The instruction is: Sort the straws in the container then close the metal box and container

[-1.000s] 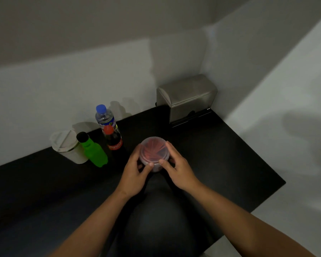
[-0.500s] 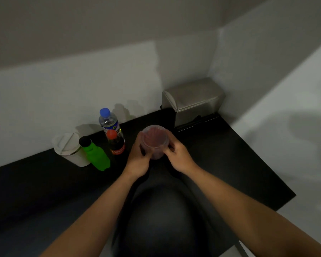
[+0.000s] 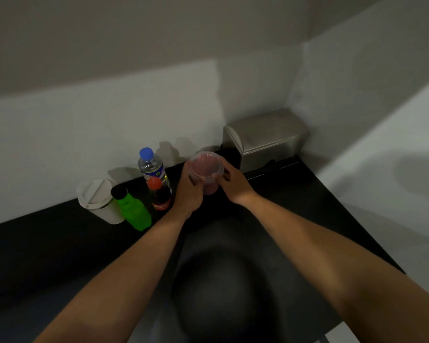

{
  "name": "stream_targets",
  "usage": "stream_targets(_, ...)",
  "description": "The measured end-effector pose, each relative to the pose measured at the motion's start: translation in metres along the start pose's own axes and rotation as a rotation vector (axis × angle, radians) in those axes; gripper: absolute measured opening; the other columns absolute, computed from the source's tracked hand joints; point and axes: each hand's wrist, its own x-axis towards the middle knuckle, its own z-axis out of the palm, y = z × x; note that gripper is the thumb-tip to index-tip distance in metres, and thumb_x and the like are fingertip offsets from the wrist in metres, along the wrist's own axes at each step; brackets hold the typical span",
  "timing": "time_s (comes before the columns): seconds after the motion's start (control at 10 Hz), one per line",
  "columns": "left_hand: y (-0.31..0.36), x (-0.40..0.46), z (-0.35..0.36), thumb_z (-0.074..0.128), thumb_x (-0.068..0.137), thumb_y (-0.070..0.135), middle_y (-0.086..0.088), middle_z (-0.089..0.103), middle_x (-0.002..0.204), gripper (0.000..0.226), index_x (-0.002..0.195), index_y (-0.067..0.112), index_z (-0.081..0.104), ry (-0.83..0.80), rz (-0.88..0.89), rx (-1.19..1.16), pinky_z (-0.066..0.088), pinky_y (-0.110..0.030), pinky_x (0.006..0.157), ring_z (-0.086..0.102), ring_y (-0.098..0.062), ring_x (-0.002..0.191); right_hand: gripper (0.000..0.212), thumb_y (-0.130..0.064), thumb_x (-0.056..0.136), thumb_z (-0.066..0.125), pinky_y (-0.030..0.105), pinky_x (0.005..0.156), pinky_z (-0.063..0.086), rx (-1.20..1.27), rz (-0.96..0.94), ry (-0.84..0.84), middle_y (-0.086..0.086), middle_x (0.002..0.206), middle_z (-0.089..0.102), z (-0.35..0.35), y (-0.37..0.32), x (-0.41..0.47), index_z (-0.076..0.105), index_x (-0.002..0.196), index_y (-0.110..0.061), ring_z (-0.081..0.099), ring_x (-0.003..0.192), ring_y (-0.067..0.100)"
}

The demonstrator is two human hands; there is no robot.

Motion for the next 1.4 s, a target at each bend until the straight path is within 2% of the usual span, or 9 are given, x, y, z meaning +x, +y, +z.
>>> stream_targets(0.3,0.000,0.022,0.003,0.054,0.101,-0.007,-0.018,0.067,0.132,0.038,0.138,0.002,0.051,0.034,-0.006,0.006,0.052,-0.044,0.110,0.065,-0.030,0.123,0.053,-0.006,0.103,0.059,0.047,0.115,0.044,-0.037,0.002,-0.013,0.014,0.143,0.062,-0.002,-0.006,0.019,0.046,0.154,-0.013,0.058,0.134,0.027)
stream_targets(0.6,0.001,0.025,0.003,0.060,0.097,-0.010,-0.018,0.067,0.127,0.039,0.134,0.000,0.052,0.032,-0.012,-0.052,0.053,-0.020,0.093,0.065,-0.020,0.111,0.050,-0.001,0.101,0.061,0.035,0.113,0.047,0.002,-0.038,-0.024,0.018,0.140,0.063,-0.005,-0.011,0.019,0.049,0.149,-0.005,0.060,0.131,0.029)
stream_targets(0.7,0.000,0.026,0.004,0.059,0.098,-0.010,-0.019,0.066,0.126,0.038,0.134,-0.003,0.051,0.033,-0.012,-0.049,0.054,-0.020,0.093,0.065,-0.022,0.110,0.049,0.001,0.102,0.060,0.035,0.113,0.047,0.024,-0.043,-0.039,0.021,0.141,0.062,-0.006,-0.013,0.019,0.048,0.149,-0.002,0.059,0.132,0.031)
stream_targets(0.8,-0.002,0.027,0.003,0.057,0.099,-0.009,-0.018,0.065,0.122,0.035,0.133,-0.005,0.050,0.031,0.014,-0.014,0.051,-0.009,0.083,0.064,-0.016,0.102,0.049,0.000,0.102,0.061,0.034,0.112,0.046,0.029,-0.064,-0.052,0.023,0.141,0.061,-0.006,-0.013,0.020,0.047,0.149,0.000,0.059,0.132,0.033)
stream_targets(1.0,-0.002,0.032,0.003,0.058,0.100,-0.007,-0.017,0.066,0.126,0.038,0.136,-0.001,0.049,0.020,-0.014,-0.009,0.053,-0.009,0.083,0.064,-0.019,0.108,0.049,0.002,0.102,0.060,0.044,0.116,0.045,0.015,-0.054,-0.058,0.022,0.141,0.061,-0.008,-0.012,0.022,0.048,0.149,-0.001,0.058,0.133,0.033)
stream_targets(1.1,-0.002,0.032,0.004,0.060,0.100,-0.006,-0.013,0.066,0.121,0.035,0.134,-0.002,0.050,0.028,-0.002,-0.012,0.053,-0.009,0.081,0.063,-0.018,0.104,0.047,-0.002,0.102,0.062,0.041,0.114,0.046,0.004,-0.056,-0.071,0.021,0.139,0.063,-0.008,-0.010,0.025,0.049,0.147,-0.001,0.059,0.132,0.034)
stream_targets(1.2,0.001,0.030,0.003,0.059,0.100,-0.006,-0.012,0.066,0.120,0.032,0.131,-0.001,0.052,0.038,0.008,0.019,0.052,-0.008,0.080,0.064,-0.017,0.103,0.053,-0.011,0.103,0.064,0.010,0.103,0.042,-0.036,-0.015,-0.052,0.017,0.145,0.058,-0.012,-0.013,0.023,0.044,0.150,0.000,0.054,0.136,0.028)
stream_targets(1.3,0.002,0.028,0.003,0.061,0.099,-0.005,-0.015,0.067,0.123,0.032,0.130,-0.001,0.053,0.055,0.060,0.013,0.053,-0.024,0.089,0.066,-0.020,0.106,0.077,-0.026,0.104,0.064,0.023,0.117,0.032,-0.078,0.050,-0.052,0.018,0.165,0.037,-0.015,-0.011,0.026,0.022,0.162,0.000,0.037,0.151,0.026)
stream_targets(1.4,0.006,0.023,0.004,0.068,0.102,0.014,-0.021,0.056,0.145,0.052,0.146,0.002,0.044,0.059,0.048,0.062,0.049,-0.038,0.106,0.057,-0.024,0.127,0.081,-0.035,0.103,0.064,0.037,0.122,0.031,-0.064,0.074,-0.044,0.016,0.168,0.032,-0.017,-0.015,0.024,0.020,0.163,-0.003,0.033,0.153,0.030)
